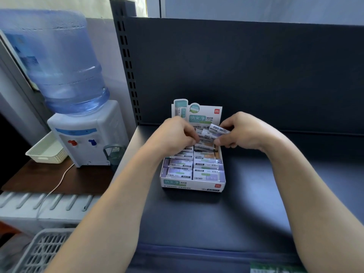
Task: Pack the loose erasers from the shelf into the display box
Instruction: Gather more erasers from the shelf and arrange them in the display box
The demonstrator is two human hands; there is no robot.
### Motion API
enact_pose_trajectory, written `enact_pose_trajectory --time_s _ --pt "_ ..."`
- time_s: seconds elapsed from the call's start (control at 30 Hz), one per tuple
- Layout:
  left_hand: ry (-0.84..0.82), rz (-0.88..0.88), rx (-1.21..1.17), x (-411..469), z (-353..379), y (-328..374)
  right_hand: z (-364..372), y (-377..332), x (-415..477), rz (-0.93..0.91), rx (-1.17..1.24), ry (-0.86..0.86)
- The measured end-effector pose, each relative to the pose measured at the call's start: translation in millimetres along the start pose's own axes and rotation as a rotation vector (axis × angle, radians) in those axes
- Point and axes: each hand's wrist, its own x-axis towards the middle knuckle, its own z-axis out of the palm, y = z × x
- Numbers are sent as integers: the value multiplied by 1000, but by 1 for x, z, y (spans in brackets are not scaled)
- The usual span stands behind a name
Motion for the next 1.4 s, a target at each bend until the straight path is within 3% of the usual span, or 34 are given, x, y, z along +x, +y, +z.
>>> enact_pose_trajectory --time_s 0.2,0.47,0.77,1.13,1.4 --pt "0 -3 79 4 5 2 0 2 1 3 -10 26" --pt "85 52 368 5 15 15 1 2 2 17 -33 61" --pt "27 -5 137 9 11 7 2 2 3 24 -14 63" --pt "49 53 453 12 23 13 2 5 4 48 -1 58" --pt "-89 4 307 15 10 8 2 7 5 45 6 49"
